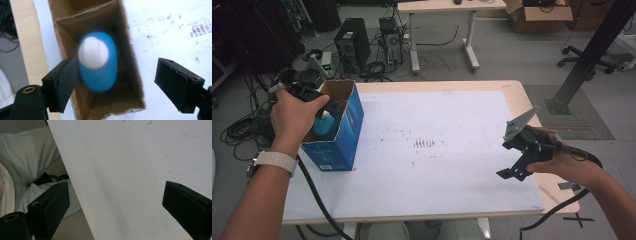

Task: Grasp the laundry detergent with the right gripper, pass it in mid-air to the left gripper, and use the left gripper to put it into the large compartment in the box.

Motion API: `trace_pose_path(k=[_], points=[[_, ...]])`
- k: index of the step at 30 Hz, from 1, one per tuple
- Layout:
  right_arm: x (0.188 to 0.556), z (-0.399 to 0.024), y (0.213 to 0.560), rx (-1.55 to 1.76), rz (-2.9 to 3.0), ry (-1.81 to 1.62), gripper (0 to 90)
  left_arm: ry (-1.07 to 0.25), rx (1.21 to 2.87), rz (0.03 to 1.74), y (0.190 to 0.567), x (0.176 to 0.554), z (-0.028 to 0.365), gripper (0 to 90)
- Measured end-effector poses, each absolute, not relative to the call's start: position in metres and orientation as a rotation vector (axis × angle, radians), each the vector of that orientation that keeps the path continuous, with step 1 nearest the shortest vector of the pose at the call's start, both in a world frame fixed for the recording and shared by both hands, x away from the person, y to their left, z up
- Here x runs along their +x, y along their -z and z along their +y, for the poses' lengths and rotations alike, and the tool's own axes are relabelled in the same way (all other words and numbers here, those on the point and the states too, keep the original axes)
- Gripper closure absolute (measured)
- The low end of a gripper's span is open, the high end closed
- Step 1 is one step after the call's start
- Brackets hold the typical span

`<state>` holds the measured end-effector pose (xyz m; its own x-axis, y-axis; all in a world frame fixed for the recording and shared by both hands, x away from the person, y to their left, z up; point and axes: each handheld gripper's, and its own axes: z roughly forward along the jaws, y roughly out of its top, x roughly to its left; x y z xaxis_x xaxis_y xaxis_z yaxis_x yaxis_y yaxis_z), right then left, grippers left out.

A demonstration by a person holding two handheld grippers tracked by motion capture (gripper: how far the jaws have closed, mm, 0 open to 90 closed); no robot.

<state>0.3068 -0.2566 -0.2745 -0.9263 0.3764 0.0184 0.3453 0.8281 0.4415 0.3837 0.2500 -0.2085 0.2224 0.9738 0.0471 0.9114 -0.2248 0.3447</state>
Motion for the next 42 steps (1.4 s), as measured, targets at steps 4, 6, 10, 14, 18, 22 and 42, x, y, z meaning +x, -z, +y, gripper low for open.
trace_pose_path(k=[4,6,10,14,18,22,42], points=[[0.306,-0.257,0.274,0.581,2.936,-0.688,7.7,-0.346,2.274,1.747,0.205,0.379,0.244,17.2],[0.305,-0.257,0.274,0.578,2.935,-0.685,7.6,-0.326,2.3,1.723,0.204,0.377,0.241,16.7],[0.304,-0.257,0.273,0.579,2.932,-0.688,7.6,-0.306,2.353,1.67,0.201,0.37,0.232,16.7],[0.304,-0.257,0.273,0.584,2.93,-0.688,7.6,-0.301,2.378,1.62,0.196,0.365,0.225,15.8],[0.304,-0.256,0.272,0.58,2.927,-0.688,7.7,-0.29,2.399,1.577,0.194,0.36,0.217,12.8],[0.303,-0.257,0.272,0.584,2.925,-0.689,7.7,-0.286,2.425,1.535,0.192,0.356,0.209,11.3],[0.302,-0.261,0.273,0.608,2.921,-0.688,7.7,-0.233,2.522,1.401,0.188,0.342,0.176,4.8]])
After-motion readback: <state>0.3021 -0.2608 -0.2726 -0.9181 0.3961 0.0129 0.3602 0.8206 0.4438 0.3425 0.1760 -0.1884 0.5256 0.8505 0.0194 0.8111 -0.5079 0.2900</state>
